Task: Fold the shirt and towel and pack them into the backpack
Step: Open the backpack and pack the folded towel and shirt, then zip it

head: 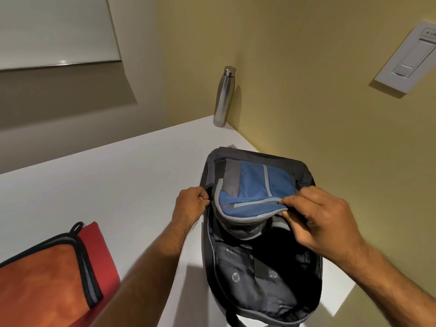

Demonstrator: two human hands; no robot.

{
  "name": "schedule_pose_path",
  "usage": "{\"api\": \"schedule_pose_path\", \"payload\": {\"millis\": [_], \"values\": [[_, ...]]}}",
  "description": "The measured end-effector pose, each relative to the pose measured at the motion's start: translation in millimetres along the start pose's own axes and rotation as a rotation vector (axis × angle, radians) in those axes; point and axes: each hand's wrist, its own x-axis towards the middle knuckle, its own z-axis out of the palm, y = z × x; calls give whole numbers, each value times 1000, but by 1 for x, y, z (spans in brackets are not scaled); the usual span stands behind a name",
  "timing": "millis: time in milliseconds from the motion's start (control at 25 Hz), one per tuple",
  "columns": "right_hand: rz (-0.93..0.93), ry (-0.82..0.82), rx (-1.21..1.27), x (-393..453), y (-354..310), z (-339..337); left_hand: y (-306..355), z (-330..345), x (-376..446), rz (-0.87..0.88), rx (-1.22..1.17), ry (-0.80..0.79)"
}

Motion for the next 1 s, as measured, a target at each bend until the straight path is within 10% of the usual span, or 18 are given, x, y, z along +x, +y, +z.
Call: {"api": "schedule_pose_path", "payload": {"millis": [520, 1000], "values": [[-177, -414, 6, -81, -59, 38, -71, -77, -85, 1, 145, 91], [-171, -436, 331, -20, -243, 153, -187, -188, -234, -279, 403, 201]]}}
